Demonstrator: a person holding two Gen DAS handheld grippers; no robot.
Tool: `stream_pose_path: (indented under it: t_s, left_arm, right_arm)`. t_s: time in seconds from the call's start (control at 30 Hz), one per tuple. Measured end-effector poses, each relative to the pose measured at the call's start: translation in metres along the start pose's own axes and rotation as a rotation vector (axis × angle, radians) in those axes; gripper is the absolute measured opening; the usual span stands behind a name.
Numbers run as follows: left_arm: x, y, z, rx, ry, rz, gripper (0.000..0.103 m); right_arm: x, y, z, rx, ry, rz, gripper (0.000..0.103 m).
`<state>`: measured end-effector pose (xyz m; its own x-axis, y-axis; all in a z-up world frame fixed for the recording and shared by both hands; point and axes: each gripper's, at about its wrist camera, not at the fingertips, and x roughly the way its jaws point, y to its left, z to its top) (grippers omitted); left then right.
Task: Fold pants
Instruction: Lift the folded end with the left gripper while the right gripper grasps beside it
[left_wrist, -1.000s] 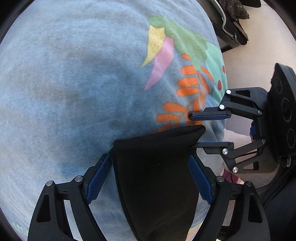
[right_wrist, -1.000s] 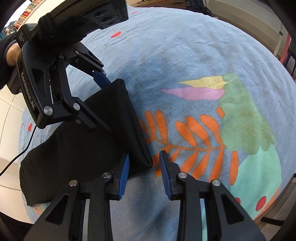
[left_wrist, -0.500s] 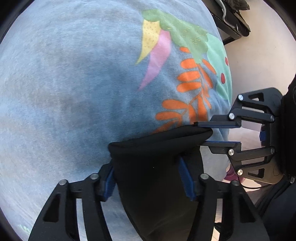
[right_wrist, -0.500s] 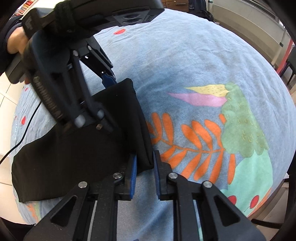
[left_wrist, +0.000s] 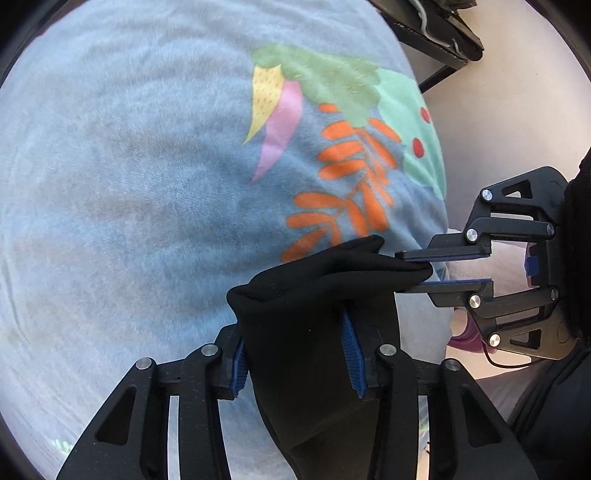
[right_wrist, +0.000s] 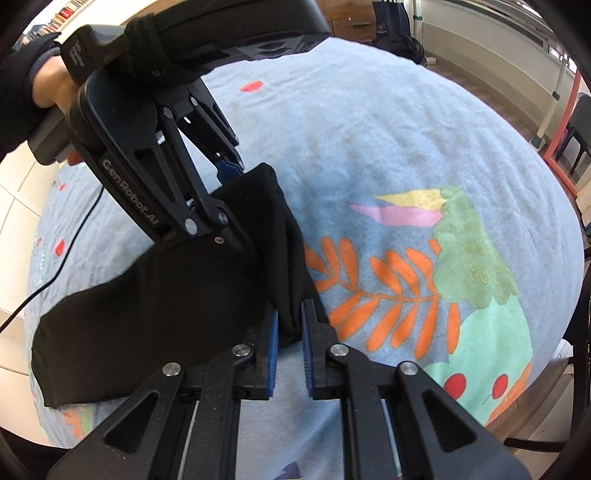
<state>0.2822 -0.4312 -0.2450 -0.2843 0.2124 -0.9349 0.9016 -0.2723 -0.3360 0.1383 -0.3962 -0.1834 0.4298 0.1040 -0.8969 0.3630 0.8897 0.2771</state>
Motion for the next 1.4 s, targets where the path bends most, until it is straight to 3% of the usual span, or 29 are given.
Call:
stream_pose_path:
  t_s: [0.2,0.4,0.67,1.07,1.1,1.13,1.4]
  left_arm:
    - [-0.013,-0.027,-0.014,0.013,-0.06,0.024,0.036]
    - [-0.014,-0.038,-0.019,0.014,-0.097,0.048,0.03]
    - [-0.011,-0.043,-0.02,0.043,-0.105,0.053,0.025]
    - [-0.009,-0.058,-0.022,0.112,-0.097,0.026,0.024]
    - [-0.008,-0.058,-0.022,0.114,-0.095,0.023,0.024]
    - [-0.009,-0.058,-0.023,0.118,-0.094,0.02,0.024]
    - [-0.006,-0.061,-0.025,0.138,-0.08,0.017,0.024]
  right_arm:
    - [-0.021,0.016,-0.004,-0.026,-0.029,-0.023,0.0]
    - [-0.013,0.003,-0.008,0.002,-0.023,-0.004,0.0]
    - [-0.007,-0.016,-0.012,0.0,0.004,0.078,0.0]
    - [0.025,-0.062,-0.011,0.033,0.07,0.305,0.0]
    - [0.028,-0.063,-0.01,0.02,0.084,0.299,0.005]
    - [0.031,-0.064,-0.008,0.008,0.092,0.292,0.023]
    - [0.043,-0.06,0.005,-0.108,0.119,0.335,0.027]
